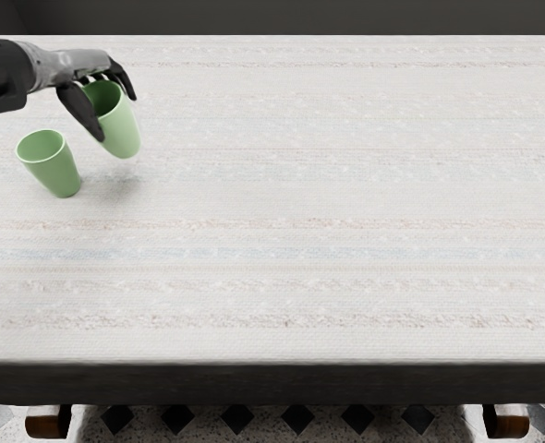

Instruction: Pick up cup and place in cup with left hand

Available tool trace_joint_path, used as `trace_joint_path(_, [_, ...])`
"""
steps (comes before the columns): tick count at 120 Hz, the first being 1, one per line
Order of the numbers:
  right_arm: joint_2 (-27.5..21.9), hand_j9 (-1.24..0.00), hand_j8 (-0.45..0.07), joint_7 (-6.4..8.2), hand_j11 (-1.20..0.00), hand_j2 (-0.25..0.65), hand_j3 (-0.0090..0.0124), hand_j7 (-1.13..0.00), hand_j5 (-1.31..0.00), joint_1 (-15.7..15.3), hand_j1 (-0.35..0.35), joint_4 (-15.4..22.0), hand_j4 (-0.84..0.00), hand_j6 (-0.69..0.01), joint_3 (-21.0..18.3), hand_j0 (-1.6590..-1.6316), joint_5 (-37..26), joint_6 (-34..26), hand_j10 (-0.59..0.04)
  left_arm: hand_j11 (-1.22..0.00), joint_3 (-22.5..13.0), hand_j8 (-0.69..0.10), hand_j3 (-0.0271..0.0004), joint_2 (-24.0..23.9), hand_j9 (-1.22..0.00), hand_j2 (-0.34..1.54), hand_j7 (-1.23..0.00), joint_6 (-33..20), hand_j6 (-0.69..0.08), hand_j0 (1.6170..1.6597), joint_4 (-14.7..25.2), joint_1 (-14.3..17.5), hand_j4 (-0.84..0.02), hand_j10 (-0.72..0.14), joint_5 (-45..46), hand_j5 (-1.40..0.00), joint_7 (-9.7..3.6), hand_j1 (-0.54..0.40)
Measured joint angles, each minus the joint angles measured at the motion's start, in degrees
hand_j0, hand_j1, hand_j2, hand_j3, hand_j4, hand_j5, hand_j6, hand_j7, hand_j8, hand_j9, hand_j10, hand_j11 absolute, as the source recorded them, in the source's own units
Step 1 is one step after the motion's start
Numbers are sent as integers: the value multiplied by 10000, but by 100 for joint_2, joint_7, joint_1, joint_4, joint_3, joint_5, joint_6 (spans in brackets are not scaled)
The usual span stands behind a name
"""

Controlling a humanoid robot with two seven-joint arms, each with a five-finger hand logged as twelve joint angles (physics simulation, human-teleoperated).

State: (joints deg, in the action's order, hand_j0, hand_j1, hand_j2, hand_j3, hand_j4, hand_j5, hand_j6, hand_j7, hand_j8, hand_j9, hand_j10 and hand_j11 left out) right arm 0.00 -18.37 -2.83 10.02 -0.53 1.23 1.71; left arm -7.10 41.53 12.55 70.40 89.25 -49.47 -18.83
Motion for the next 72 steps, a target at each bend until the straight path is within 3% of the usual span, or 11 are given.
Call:
trace_joint_path(57, [0,0,-1,0,0,0,0,0,0,-1,-3491,0,-1,-2,0,-16581,0,-1,0,-6178,-19,-2227,0,566,-6115,2548,-6143,178,-2574,16560,343,281,-4287,-3059,84,-6431,-31,-2406])
trace_joint_path(72, [0,0,-1,0,0,0,0,0,0,-2,-3491,0,-1,-1,0,-16581,0,-1,0,-6167,-215,-2183,0,637,-6101,2619,-6192,206,-2634,16563,384,464,-4319,-3058,125,-6402,-27,-2434])
